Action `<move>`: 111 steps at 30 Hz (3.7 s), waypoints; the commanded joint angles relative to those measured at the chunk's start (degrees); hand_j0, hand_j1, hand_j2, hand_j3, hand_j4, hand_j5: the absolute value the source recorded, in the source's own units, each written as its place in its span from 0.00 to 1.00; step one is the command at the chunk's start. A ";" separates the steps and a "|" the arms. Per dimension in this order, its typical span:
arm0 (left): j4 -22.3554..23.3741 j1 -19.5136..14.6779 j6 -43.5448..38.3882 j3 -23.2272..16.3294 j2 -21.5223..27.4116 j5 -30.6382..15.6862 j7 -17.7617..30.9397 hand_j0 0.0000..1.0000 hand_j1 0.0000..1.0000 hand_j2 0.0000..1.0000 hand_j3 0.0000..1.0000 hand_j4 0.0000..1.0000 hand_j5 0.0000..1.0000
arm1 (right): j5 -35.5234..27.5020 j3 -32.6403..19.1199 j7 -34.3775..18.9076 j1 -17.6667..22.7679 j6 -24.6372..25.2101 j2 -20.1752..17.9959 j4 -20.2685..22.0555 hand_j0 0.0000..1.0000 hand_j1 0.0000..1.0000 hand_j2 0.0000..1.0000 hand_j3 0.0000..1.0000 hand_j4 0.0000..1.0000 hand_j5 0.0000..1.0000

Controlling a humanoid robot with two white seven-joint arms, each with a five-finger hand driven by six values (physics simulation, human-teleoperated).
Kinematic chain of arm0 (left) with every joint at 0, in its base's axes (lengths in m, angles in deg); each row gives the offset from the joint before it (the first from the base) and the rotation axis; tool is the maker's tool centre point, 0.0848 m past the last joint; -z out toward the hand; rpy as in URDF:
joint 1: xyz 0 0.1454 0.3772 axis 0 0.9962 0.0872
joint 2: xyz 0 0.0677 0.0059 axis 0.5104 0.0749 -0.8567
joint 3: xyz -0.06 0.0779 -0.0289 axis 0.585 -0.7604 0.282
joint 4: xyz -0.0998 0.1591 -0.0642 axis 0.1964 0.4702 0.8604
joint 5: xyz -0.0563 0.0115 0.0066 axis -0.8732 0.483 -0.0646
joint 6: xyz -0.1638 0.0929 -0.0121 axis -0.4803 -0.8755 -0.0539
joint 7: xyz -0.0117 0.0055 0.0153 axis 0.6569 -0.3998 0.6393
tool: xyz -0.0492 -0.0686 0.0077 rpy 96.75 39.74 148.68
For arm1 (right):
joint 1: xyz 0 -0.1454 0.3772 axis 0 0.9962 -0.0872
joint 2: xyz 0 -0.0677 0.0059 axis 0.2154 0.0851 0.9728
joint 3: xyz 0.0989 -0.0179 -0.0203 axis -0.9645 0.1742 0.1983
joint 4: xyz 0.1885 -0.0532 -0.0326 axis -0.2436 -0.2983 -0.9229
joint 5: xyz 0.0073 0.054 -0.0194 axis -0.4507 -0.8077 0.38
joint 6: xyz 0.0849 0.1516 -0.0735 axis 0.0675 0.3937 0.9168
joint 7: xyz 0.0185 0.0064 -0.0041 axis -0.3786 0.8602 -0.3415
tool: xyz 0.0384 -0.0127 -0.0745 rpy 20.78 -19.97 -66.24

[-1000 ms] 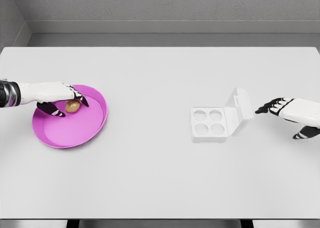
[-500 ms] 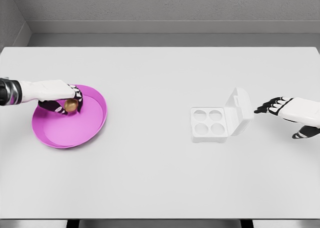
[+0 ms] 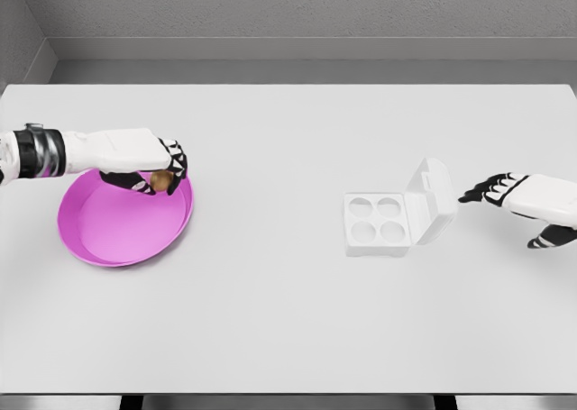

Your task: Pack egg into the box and close the box lid

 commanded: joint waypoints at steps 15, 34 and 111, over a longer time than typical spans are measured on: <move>-1.27 -2.90 -0.20 -2.08 -14.43 -0.16 0.01 0.32 0.32 0.32 0.32 0.32 0.32 | -0.32 -0.04 0.02 0.09 0.15 -0.23 0.98 1.00 1.00 1.00 1.00 1.00 1.00; 0.05 -9.05 -0.20 -7.27 -32.62 0.19 0.01 0.31 0.31 0.31 0.31 0.31 0.31 | -0.32 0.05 0.02 0.88 0.15 -0.23 2.91 1.00 1.00 1.00 1.00 1.00 1.00; 17.01 -7.30 -0.20 -9.73 -36.32 -3.85 0.01 1.00 1.00 1.00 1.00 1.00 1.00 | -0.32 -0.56 0.02 2.72 0.15 -1.02 7.22 1.00 1.00 1.00 1.00 1.00 1.00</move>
